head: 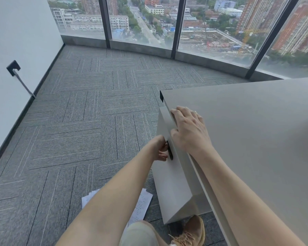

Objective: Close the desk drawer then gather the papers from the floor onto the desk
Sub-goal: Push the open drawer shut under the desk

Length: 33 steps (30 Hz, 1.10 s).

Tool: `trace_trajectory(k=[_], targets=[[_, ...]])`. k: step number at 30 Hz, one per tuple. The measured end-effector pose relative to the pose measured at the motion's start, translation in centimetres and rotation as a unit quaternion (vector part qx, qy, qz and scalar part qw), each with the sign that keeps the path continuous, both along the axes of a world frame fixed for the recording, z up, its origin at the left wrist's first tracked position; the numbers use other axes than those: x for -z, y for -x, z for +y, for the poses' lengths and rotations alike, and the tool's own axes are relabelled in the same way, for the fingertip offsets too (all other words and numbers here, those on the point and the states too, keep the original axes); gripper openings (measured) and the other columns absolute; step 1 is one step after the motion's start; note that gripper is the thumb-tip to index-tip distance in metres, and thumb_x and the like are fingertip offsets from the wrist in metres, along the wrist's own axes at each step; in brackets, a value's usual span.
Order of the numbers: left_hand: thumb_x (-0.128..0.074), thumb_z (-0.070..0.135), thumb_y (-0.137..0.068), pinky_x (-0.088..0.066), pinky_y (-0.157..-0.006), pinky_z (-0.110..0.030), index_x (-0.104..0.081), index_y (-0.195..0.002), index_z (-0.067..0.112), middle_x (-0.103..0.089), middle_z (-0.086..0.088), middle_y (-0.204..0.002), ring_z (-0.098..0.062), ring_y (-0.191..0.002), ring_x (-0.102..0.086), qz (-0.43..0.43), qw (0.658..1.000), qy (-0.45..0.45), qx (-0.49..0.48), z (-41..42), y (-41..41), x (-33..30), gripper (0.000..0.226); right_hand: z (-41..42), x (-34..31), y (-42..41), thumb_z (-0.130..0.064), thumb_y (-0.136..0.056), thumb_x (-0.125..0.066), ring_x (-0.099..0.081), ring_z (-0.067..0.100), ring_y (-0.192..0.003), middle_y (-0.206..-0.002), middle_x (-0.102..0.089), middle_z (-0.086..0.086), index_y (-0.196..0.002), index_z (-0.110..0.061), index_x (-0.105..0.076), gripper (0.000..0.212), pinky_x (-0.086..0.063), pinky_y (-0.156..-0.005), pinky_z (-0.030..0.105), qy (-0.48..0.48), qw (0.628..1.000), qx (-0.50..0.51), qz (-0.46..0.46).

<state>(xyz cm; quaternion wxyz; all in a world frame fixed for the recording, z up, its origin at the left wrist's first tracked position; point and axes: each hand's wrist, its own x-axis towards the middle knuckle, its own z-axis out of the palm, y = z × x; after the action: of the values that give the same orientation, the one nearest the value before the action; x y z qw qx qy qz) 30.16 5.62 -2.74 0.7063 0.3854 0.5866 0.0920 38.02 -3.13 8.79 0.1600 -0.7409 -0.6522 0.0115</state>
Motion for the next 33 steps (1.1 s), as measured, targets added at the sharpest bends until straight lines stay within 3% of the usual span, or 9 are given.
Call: trace_trajectory(k=[4, 6, 8, 12, 18, 21, 26, 29, 33], targets=[[-0.033, 0.012, -0.081, -0.041, -0.055, -0.027, -0.040, -0.062, 0.014, -0.035, -0.002, -0.039, -0.018, -0.046, -0.032, 0.003, 1.000, -0.005, 0.019, -0.1, 0.4, -0.5, 0.020, 0.0, 0.0, 0.0, -0.019, -0.081, -0.052, -0.028, 0.021, -0.147, -0.155, -0.038, 0.000, -0.144, -0.021, -0.044, 0.063, -0.015, -0.123, 0.040, 0.001, 1.000, 0.001, -0.002], [-0.037, 0.020, -0.087, -0.053, -0.062, -0.034, -0.052, -0.078, 0.004, -0.052, -0.009, -0.056, -0.026, -0.055, -0.053, 0.015, 0.999, -0.018, 0.026, -0.4, 1.0, -0.8, 0.025, 0.0, 0.1, 0.0, -0.019, -0.081, -0.052, -0.029, 0.022, -0.147, -0.154, -0.039, 0.000, -0.144, -0.020, -0.045, 0.063, -0.016, -0.123, 0.041, 0.003, 1.000, 0.000, -0.003], [-0.035, 0.031, -0.093, -0.055, -0.063, -0.035, -0.057, -0.092, -0.004, -0.059, -0.015, -0.076, -0.029, -0.066, -0.060, 0.052, 0.996, -0.054, 0.040, -0.9, 1.8, -1.4, 0.040, -0.1, 0.0, 0.1, -0.018, -0.081, -0.051, -0.030, 0.022, -0.146, -0.153, -0.041, 0.000, -0.143, -0.019, -0.045, 0.063, -0.017, -0.123, 0.042, 0.003, 1.000, 0.003, -0.004], [-0.040, 0.027, -0.093, -0.056, -0.065, -0.035, -0.059, -0.103, -0.006, -0.059, -0.015, -0.080, -0.026, -0.060, -0.059, 0.120, 0.977, -0.162, 0.063, -2.6, 4.2, -3.6, 0.040, -0.5, -0.4, 0.5, -0.014, -0.082, -0.052, -0.032, 0.024, -0.146, -0.151, -0.043, 0.003, -0.144, -0.016, -0.045, 0.062, -0.017, -0.123, 0.042, 0.021, 1.000, 0.009, -0.013], [-0.046, 0.021, -0.087, -0.051, -0.067, -0.034, -0.053, -0.075, 0.005, -0.057, -0.015, -0.077, -0.030, -0.073, -0.059, 0.229, 0.906, -0.315, 0.166, -6.9, 10.4, -8.9, 0.022, -3.0, -2.2, 2.4, -0.014, -0.086, -0.049, -0.047, 0.031, -0.130, -0.136, -0.054, 0.012, -0.133, -0.008, -0.053, 0.048, -0.037, -0.108, 0.039, 0.061, 0.997, 0.017, -0.050], [-0.043, 0.015, -0.088, -0.047, -0.074, -0.034, -0.061, -0.100, 0.004, -0.059, -0.015, -0.095, -0.029, -0.088, -0.058, 0.286, 0.869, -0.359, 0.182, -9.2, 14.2, -10.8, 0.024, -5.5, -3.6, 5.0, -0.012, -0.089, -0.045, -0.053, 0.036, -0.122, -0.135, -0.055, 0.015, -0.134, -0.007, -0.053, 0.046, -0.042, -0.098, 0.039, 0.081, 0.996, 0.013, -0.032], [-0.045, 0.013, -0.088, -0.048, -0.078, -0.035, -0.056, -0.117, 0.009, -0.060, -0.012, -0.117, -0.028, -0.098, -0.059, 0.344, 0.834, -0.393, 0.176, -13.6, 20.1, -13.1, 0.031, -9.5, -4.6, 10.0, -0.016, -0.091, -0.046, -0.054, 0.035, -0.123, -0.137, -0.054, 0.015, -0.137, -0.009, -0.051, 0.046, -0.047, -0.095, 0.043, 0.095, 0.995, -0.029, 0.008], [-0.046, 0.014, -0.087, -0.048, -0.079, -0.034, -0.058, -0.116, 0.008, -0.063, -0.012, -0.115, -0.029, -0.103, -0.061, 0.363, 0.827, -0.398, 0.159, -16.0, 22.8, -14.2, 0.031, -12.0, -4.6, 12.3, -0.023, -0.093, -0.051, -0.052, 0.031, -0.129, -0.145, -0.050, 0.011, -0.142, -0.014, -0.048, 0.050, -0.047, -0.101, 0.043, 0.108, 0.992, -0.057, 0.018], [-0.046, 0.015, -0.087, -0.047, -0.076, -0.033, -0.059, -0.113, 0.007, -0.060, -0.010, -0.105, -0.026, -0.096, -0.060, 0.376, 0.826, -0.398, 0.130, -18.2, 25.1, -14.7, 0.029, -14.7, -4.3, 14.0, -0.027, -0.094, -0.052, -0.051, 0.030, -0.131, -0.147, -0.049, 0.013, -0.145, -0.014, -0.045, 0.053, -0.046, -0.104, 0.044, 0.125, 0.988, -0.089, 0.022]])
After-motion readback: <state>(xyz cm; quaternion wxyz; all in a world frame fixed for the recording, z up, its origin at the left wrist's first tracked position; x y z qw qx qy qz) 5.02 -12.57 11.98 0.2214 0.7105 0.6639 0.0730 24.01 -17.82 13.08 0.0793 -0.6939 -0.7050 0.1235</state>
